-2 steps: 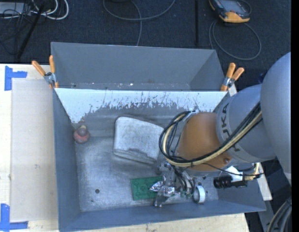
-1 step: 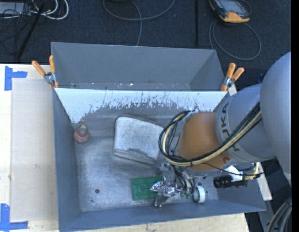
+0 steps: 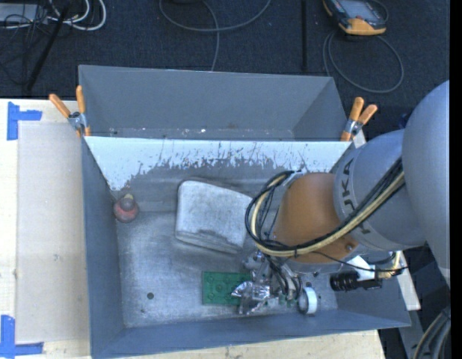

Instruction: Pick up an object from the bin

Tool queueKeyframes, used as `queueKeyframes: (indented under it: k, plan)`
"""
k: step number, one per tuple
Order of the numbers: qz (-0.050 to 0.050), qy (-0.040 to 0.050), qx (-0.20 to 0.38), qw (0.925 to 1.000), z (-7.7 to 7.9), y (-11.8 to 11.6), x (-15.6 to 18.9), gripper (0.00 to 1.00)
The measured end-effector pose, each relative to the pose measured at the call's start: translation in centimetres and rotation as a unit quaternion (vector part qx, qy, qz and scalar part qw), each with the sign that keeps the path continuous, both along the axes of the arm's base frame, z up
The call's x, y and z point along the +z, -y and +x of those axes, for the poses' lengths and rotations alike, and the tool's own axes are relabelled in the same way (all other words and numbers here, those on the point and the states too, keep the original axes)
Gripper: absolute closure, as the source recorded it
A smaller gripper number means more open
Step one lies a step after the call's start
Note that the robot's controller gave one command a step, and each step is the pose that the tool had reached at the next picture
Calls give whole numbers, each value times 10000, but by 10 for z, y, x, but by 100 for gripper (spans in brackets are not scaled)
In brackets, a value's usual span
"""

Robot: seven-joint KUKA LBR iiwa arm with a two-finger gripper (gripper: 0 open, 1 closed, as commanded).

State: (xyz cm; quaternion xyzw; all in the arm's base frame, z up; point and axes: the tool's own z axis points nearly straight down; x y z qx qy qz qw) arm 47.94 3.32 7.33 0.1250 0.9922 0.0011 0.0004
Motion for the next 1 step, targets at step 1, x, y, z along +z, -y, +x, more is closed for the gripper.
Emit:
queueKeyframes:
  k: [1]
  plan:
    - [-7,21,16,10000,1,0,76,100]
